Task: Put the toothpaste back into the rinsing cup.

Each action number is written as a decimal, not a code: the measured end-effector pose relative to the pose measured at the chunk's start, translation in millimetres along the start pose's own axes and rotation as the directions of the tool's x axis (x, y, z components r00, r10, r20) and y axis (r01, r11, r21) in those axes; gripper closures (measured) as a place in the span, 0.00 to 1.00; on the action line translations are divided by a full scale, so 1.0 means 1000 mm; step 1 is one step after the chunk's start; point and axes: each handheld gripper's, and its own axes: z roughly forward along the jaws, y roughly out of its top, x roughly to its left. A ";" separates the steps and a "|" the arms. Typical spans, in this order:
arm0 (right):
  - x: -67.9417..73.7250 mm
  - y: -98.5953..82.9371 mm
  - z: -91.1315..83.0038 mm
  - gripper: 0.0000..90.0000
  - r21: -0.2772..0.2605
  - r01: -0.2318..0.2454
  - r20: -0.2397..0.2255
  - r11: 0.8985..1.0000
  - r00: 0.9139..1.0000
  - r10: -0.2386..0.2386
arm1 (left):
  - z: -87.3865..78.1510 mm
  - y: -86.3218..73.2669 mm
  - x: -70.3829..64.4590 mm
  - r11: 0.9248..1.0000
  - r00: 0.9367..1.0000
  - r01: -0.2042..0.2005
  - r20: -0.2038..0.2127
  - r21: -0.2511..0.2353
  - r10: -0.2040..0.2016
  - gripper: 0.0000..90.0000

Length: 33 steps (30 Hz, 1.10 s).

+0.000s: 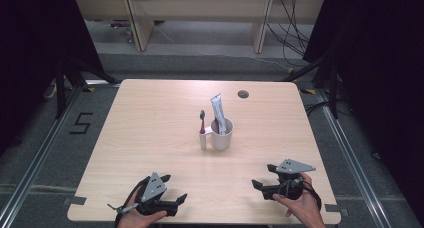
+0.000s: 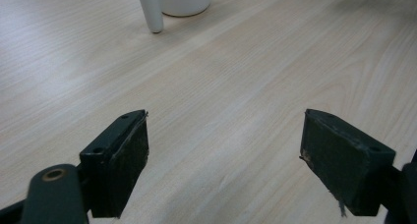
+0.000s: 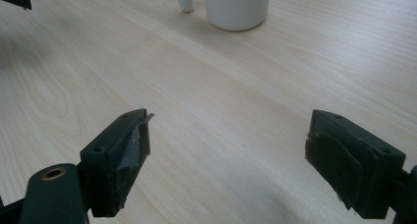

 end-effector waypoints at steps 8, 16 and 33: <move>0.003 -0.009 -0.004 0.19 0.022 -0.028 0.003 0.999 1.000 0.028 | 0.000 0.000 0.000 1.000 1.000 -0.005 -0.002 0.005 0.005 0.20; 0.005 -0.017 -0.009 0.18 0.047 0.015 0.004 0.999 1.000 -0.015 | -0.001 0.000 -0.001 1.000 1.000 -0.005 -0.005 0.010 0.005 0.20; 0.009 -0.030 -0.015 0.19 0.099 0.010 0.016 0.995 1.000 -0.012 | 0.001 -0.001 0.000 1.000 1.000 -0.017 -0.005 0.020 0.018 0.20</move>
